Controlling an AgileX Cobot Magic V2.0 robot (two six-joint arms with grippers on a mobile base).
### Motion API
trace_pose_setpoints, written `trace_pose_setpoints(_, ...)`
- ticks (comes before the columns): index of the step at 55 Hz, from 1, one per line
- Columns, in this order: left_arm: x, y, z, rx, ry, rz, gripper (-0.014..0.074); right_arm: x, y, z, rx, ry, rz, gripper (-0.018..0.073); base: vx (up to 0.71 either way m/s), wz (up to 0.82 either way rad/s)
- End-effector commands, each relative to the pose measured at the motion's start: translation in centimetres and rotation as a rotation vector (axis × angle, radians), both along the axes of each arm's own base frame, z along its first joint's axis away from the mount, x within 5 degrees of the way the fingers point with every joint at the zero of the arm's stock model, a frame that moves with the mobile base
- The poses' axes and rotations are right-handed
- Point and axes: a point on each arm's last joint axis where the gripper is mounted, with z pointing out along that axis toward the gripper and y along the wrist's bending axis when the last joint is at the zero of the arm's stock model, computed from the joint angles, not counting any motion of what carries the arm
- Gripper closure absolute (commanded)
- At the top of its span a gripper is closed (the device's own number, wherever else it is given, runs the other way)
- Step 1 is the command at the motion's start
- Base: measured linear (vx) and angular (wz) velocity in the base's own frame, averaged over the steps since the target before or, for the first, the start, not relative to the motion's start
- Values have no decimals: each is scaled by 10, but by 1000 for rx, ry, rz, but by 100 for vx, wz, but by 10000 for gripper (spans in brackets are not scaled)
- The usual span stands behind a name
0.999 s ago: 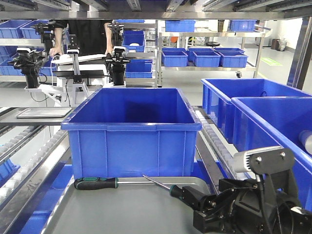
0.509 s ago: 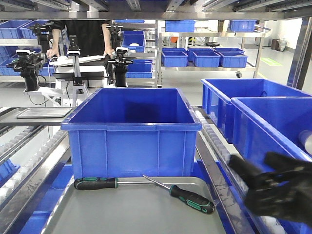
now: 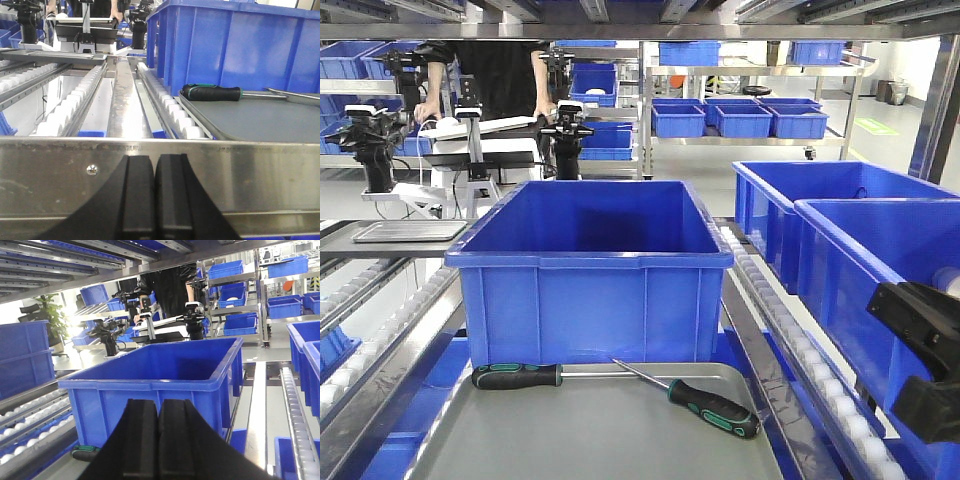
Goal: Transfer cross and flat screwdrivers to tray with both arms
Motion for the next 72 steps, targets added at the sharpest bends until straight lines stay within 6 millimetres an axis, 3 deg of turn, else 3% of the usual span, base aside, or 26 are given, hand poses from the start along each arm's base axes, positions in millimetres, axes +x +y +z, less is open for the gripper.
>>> trace_pose_setpoints(1, -1, 1, 15, -20, -101, 13, 602, -2, -5, 14, -40, -84, -38, 571, 0, 0)
trace_pose_setpoints(12, -1, 1, 15, -20, -101, 13, 602, -9, -21, 27, 25, -184, -95, 570, 0, 0)
trace_pose_setpoints(19, -1, 1, 15, -20, -101, 13, 602, -16, -35, 27, -85, -221, -145, 570, 0, 0)
trace_pose_setpoints(26, -1, 1, 15, -20, -101, 13, 602, -38, -58, -7, -61, -184, -266, 570, 0, 0)
trace_pose_setpoints(37, -1, 1, 15, -21, -101, 13, 602, -84, -71, -91, -106, -191, -381, 570, 0, 0)
trace_pose_setpoints(47, -1, 1, 15, -21, -101, 13, 602, -93, -72, -166, -124, -117, -392, 570, 0, 0)
trace_pose_setpoints(52, -1, 1, 15, -21, -102, 13, 602, -93, -72, -173, -144, -2, -389, 570, 0, 0)
trace_pose_setpoints(72, -1, 1, 15, -21, -102, 13, 602, -92, -72, -175, -145, 3, -388, 569, 0, 0)
